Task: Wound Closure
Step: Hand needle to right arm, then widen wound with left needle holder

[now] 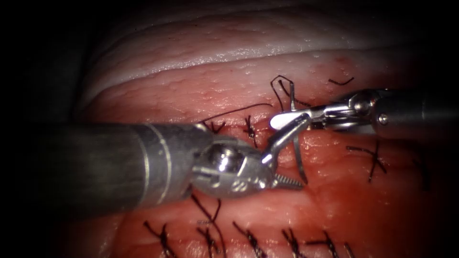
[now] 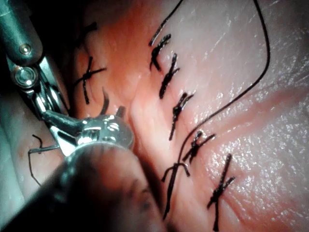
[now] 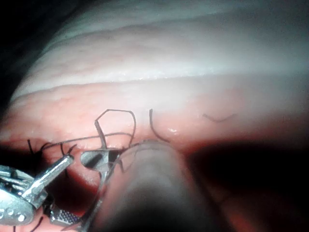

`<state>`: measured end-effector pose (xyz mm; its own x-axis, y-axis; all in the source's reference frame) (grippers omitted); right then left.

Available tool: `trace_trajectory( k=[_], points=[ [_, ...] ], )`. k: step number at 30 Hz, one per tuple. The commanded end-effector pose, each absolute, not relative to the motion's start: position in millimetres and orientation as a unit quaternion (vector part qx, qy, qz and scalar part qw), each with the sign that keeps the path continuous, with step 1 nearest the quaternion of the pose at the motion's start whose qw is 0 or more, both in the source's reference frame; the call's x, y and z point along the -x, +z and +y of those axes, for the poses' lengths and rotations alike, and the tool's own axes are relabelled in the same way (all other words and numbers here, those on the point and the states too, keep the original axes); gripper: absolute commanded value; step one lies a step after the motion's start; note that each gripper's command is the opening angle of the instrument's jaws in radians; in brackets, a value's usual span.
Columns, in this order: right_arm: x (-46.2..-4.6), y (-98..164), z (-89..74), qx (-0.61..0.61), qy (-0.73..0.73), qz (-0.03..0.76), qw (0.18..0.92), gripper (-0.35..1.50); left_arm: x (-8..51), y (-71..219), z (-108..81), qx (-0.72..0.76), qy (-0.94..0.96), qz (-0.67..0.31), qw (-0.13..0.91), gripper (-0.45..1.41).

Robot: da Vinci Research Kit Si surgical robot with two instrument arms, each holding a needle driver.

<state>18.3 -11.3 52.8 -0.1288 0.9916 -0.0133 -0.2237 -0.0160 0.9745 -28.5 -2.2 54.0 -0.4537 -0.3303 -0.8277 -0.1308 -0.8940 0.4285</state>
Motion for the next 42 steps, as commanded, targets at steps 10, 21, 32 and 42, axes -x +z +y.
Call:
trace_trajectory(
  k=[10,21,32,42],
  points=[
    [-15.0,54,-9.5,-0.257,0.447,0.632,0.578,-0.35,25.5,57,-0.9,-0.504,-0.854,-0.106,-0.078,-0.45],
    [-15.1,54,-10.1,-0.215,0.387,0.674,0.591,-0.35,26.7,63,1.8,-0.432,-0.897,-0.014,-0.095,-0.45],
    [-15.1,54,-10.1,-0.196,0.368,0.685,0.598,-0.35,26.7,66,1.2,-0.368,-0.926,0.049,-0.06,-0.45],
    [-15.8,55,-7.9,-0.096,0.3,0.717,0.621,-0.35,26.6,67,0.7,-0.302,-0.946,0.107,-0.045,-0.45]
  ],
)
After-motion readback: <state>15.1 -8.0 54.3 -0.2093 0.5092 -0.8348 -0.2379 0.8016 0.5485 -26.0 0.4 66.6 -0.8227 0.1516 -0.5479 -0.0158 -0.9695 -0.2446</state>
